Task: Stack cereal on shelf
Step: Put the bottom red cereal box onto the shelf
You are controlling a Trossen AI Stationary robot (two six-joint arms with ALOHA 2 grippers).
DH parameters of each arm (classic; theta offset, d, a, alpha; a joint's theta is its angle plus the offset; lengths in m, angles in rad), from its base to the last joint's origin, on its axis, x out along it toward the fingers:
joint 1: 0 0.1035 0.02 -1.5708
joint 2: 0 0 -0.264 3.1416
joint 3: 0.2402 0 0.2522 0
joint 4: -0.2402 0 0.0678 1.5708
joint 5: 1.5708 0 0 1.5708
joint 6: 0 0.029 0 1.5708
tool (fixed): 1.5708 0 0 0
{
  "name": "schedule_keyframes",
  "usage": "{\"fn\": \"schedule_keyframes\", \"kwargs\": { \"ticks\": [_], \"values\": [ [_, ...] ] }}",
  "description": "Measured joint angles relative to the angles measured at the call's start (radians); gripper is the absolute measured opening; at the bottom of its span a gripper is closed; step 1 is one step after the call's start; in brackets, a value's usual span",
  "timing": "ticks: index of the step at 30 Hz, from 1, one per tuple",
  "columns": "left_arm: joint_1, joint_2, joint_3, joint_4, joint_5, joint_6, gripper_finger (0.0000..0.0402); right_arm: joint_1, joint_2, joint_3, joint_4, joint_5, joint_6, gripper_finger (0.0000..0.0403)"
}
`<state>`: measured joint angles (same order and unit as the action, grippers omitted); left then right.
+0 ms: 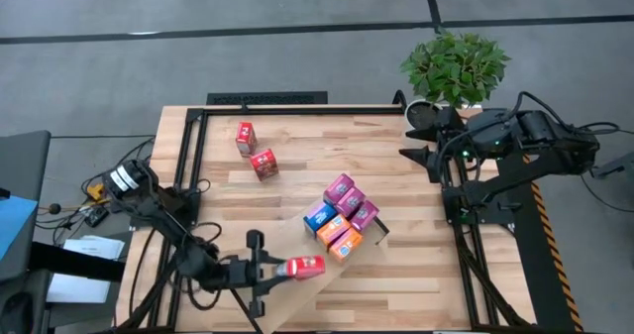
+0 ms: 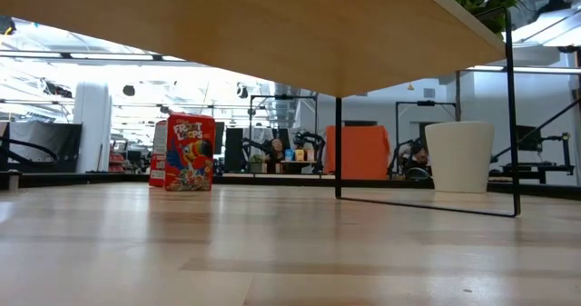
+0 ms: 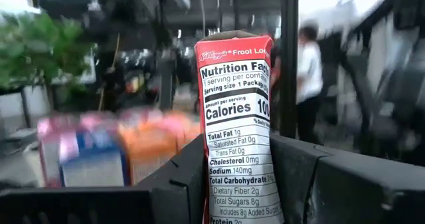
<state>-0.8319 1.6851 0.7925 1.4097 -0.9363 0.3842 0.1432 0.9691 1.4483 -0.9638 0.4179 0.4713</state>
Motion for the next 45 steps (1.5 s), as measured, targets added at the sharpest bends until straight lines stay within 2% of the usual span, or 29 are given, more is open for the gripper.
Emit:
{"fn": "schedule_keyframes", "kwargs": {
  "ticks": [3,6,9,11,18,21,26,28,37,45],
  "values": [
    [0.011,-0.003,0.001,0.075,0.073,0.038,0.0114,0.001,0.018,0.000,0.015,-0.001,0.000,0.0295],
    [-0.002,-0.008,0.000,0.142,0.037,0.136,0.0114,0.013,0.044,0.000,0.133,-0.019,-0.036,0.0295],
    [-0.014,-0.028,0.001,0.153,-0.018,0.201,0.0114,0.037,0.101,0.022,0.324,-0.077,-0.181,0.0295],
    [-0.014,-0.048,0.000,0.154,-0.019,0.207,0.0114,0.063,0.159,0.085,0.354,-0.083,-0.269,0.0295],
    [-0.012,-0.098,0.000,0.153,-0.084,0.288,0.0114,0.153,0.428,0.408,0.102,-0.073,-0.397,0.0295],
    [-0.006,-0.103,0.000,0.152,-0.105,0.312,0.0114,0.192,0.538,0.541,0.021,-0.035,-0.433,0.0295],
    [0.020,-0.103,0.001,0.124,-0.146,0.305,0.0114,0.221,0.686,0.683,-0.020,-0.029,-0.503,0.0295],
    [0.032,-0.103,0.000,0.102,-0.149,0.287,0.0114,0.224,0.729,0.716,-0.024,-0.034,-0.512,0.0295],
    [0.063,-0.103,0.000,0.076,-0.155,0.278,0.0114,0.223,0.862,0.788,-0.022,-0.212,-0.525,0.0295],
    [0.068,-0.103,0.000,0.061,-0.176,0.269,0.0114,0.212,0.869,0.792,-0.022,-0.237,-0.521,0.0295]
  ]
}}
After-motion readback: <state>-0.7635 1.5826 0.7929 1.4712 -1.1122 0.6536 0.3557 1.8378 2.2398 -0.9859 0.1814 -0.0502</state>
